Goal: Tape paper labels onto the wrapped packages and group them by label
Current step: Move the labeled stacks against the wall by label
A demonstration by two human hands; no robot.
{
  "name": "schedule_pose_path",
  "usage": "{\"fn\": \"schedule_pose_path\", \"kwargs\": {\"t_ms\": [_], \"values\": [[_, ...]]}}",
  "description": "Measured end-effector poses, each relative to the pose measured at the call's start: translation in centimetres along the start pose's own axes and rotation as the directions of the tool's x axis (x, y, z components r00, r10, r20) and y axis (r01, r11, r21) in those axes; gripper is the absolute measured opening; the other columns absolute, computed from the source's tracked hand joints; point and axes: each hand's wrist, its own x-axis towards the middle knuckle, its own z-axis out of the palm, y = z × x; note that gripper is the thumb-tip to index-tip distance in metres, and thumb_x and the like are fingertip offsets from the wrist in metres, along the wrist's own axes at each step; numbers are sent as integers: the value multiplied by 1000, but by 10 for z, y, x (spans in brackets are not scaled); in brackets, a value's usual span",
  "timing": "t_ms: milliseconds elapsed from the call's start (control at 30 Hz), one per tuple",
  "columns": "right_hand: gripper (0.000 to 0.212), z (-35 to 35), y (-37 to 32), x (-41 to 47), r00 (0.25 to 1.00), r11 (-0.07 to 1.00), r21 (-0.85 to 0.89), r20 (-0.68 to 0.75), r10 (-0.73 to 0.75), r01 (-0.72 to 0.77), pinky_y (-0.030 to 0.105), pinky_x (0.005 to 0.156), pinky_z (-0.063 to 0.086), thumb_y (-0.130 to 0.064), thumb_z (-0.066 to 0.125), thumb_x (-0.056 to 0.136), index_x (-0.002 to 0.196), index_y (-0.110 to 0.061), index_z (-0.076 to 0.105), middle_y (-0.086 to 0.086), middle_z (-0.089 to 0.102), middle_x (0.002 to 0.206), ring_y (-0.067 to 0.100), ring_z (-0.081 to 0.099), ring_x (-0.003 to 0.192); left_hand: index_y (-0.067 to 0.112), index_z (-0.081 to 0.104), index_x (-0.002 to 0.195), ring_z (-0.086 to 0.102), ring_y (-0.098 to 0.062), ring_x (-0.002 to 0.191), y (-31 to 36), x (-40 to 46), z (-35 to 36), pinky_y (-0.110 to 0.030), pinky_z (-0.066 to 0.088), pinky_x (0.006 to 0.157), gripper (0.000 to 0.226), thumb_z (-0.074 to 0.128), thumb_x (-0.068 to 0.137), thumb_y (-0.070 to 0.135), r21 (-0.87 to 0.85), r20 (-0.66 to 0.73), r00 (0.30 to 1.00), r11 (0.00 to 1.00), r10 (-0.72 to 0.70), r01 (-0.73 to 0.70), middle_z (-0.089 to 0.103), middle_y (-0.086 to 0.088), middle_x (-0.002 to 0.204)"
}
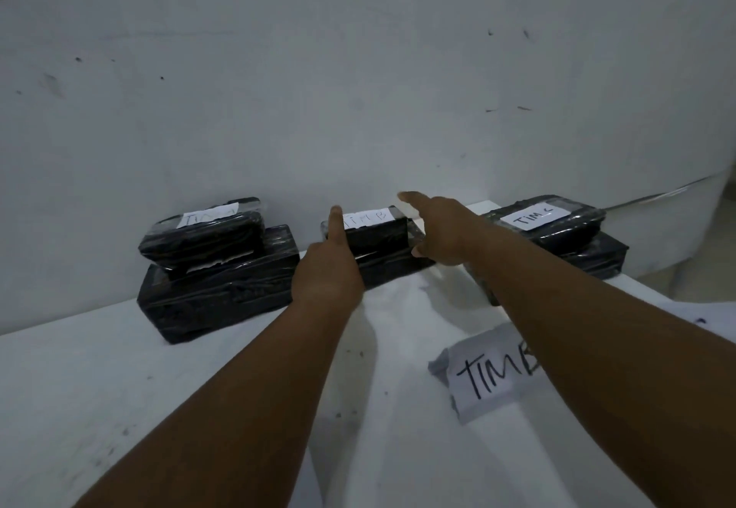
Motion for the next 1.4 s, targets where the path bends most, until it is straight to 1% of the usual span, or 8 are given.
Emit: {"fn": "schedule_pose_path", "kwargs": {"t_ms": [233, 367, 467, 533, 667, 1000, 1267, 1400], "values": [[54, -22, 12, -94, 981, 970, 162, -34, 191, -184, 35, 105, 46, -39, 73, 91, 140, -26, 54, 1, 61, 135, 20, 57, 124, 28, 56, 130, 63, -26, 104, 24, -75, -19, -33, 54, 89, 39, 60, 92, 24, -382, 104, 994, 924, 35, 7, 65, -4, 120], [49, -5, 16, -149, 960, 952, 189, -97, 262, -241, 36, 99, 46, -42, 65, 95, 139, -22, 57, 6, 57, 140, 24, 56, 123, 36, 49, 128, 61, -7, 74, 35, -129, -5, -26, 54, 64, 36, 59, 95, 30, -546, 221, 973, 835, 62, 71, 62, 10, 87], [53, 9, 12, -178, 940, 936, 206, -130, 314, -285, 37, 101, 43, -42, 65, 97, 145, -23, 52, 9, 49, 144, 27, 52, 126, 39, 40, 137, 54, -6, 81, 41, -156, 14, -11, 44, 54, 52, 65, 92, 34, -565, 279, 960, 815, 38, 131, 60, 7, 117], [53, 14, 7, -185, 937, 934, 227, -154, 314, -276, 38, 106, 40, -41, 65, 97, 146, -26, 50, 7, 43, 150, 27, 45, 134, 41, 36, 141, 49, -10, 99, 41, -166, 24, -9, 46, 66, 62, 70, 90, 32, -567, 265, 964, 812, 22, 137, 52, 0, 142], [48, 10, 3, -193, 916, 945, 148, -242, 320, -291, 45, 104, 41, -46, 62, 97, 141, -28, 54, 5, 45, 148, 29, 41, 135, 41, 38, 140, 53, -13, 117, 39, -176, 32, -29, 52, 98, 64, 75, 90, 30, -613, 184, 982, 784, 30, 91, 50, 1, 148], [51, 27, 6, -204, 903, 887, 284, -125, 411, -365, 45, 105, 48, -52, 66, 93, 137, -31, 54, 4, 42, 150, 27, 48, 131, 36, 46, 141, 55, -17, 124, 32, -174, 34, -29, 53, 100, 60, 76, 90, 23, -574, 201, 979, 812, 15, 105, 54, 3, 146], [45, 32, 1, -197, 952, 918, 342, -155, 263, -199, 23, 100, 36, -37, 73, 93, 135, -27, 59, 1, 48, 149, 17, 48, 133, 29, 50, 122, 60, -13, 93, 22, -178, 28, -5, 50, 59, 38, 73, 93, 19, -536, 188, 982, 835, -29, 127, 65, -1, 130], [42, 34, -4, -191, 961, 919, 361, -159, 227, -158, 19, 97, 29, -37, 72, 93, 132, -28, 61, -2, 49, 149, 15, 45, 136, 30, 49, 121, 61, -14, 91, 16, -178, 24, -10, 51, 56, 37, 72, 93, 20, -485, 161, 986, 867, -36, 111, 66, -2, 128]]}}
